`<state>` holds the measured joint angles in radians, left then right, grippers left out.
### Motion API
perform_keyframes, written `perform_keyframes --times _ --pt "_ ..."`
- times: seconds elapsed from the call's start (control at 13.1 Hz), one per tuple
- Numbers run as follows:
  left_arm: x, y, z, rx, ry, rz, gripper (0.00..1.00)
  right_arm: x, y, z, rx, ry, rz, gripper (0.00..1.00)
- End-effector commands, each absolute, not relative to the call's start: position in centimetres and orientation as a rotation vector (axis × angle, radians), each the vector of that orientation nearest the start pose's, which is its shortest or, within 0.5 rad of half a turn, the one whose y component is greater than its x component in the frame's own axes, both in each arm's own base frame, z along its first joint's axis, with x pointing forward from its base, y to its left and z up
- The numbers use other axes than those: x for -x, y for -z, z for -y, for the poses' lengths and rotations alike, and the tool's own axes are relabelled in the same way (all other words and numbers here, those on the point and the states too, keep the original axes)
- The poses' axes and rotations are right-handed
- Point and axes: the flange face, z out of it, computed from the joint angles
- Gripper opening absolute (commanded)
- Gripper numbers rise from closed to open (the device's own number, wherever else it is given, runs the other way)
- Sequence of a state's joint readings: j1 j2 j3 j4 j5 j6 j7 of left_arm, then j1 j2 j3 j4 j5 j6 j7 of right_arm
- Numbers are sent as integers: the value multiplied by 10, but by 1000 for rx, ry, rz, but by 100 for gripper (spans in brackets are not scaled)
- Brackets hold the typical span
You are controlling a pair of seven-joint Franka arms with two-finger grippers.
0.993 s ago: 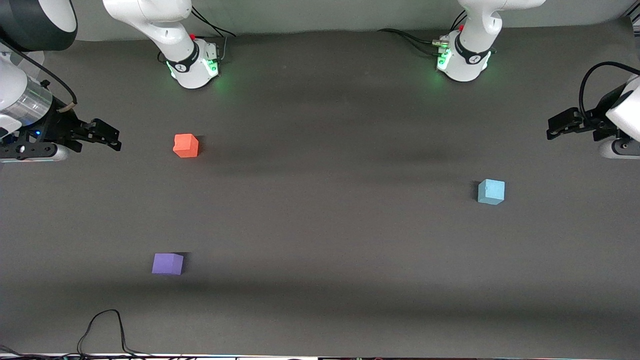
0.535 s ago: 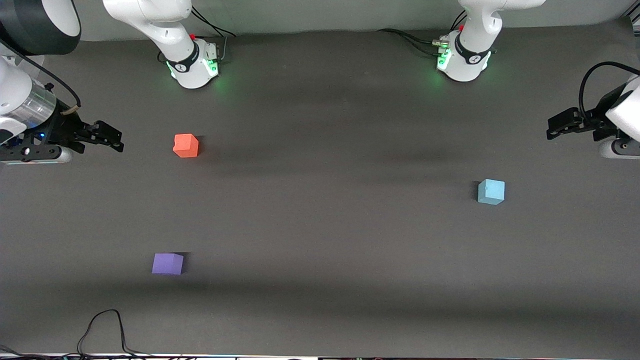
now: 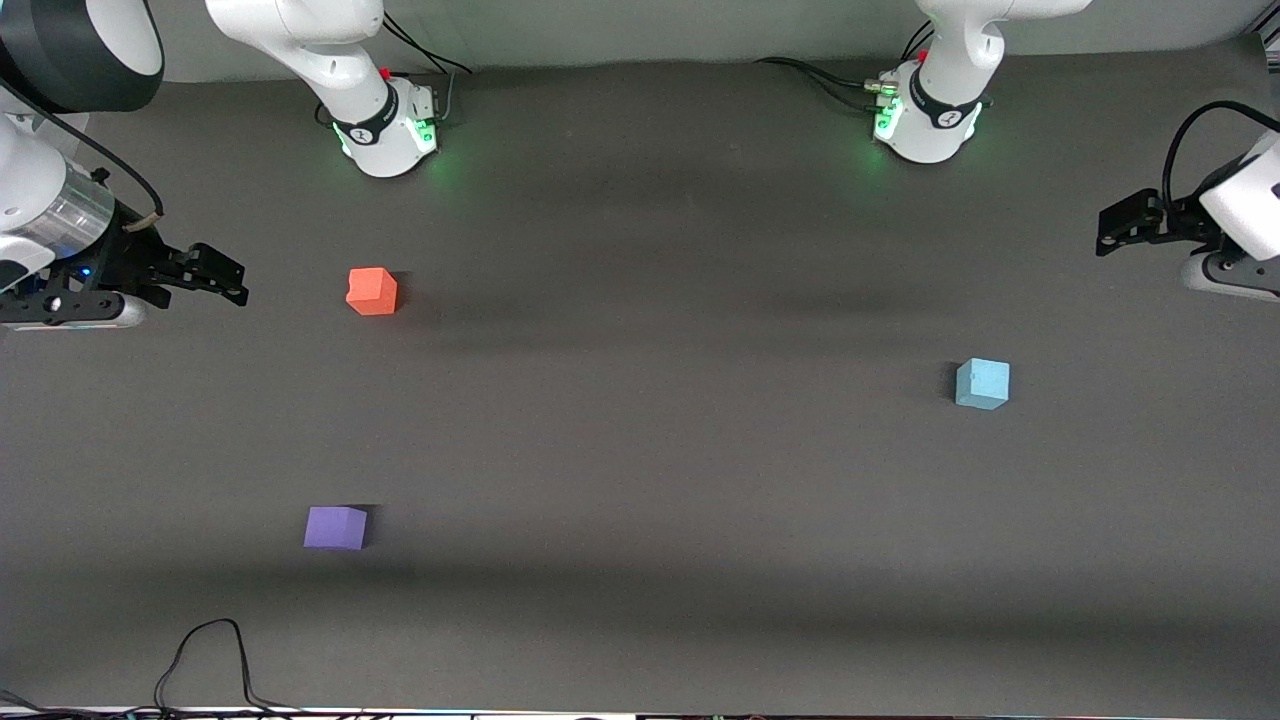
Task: Place blue block between orange and purple blocks
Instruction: 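Lower the left gripper over the light-blue cube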
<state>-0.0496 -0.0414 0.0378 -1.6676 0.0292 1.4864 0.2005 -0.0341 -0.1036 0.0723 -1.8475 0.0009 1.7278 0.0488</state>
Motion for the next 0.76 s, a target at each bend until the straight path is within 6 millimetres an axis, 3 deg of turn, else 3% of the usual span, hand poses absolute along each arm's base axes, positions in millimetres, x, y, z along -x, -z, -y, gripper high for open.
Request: perform_keyframes --times 0.0,0.15,0.53,0.69 --pt "-526 -551 5 3077 -195 -377 100 -526 -562 -21 3132 -1 -40 100" --pt "-530 -503 4 3077 -169 -385 100 -527 -559 -21 3132 1 -40 100" --pt "-528 -358 1 3079 -104 -396 100 -526 -553 -22 3132 4 -38 100" --pt "-530 -314 3 3079 -128 -404 100 -526 -551 -22 3133 -1 -38 100"
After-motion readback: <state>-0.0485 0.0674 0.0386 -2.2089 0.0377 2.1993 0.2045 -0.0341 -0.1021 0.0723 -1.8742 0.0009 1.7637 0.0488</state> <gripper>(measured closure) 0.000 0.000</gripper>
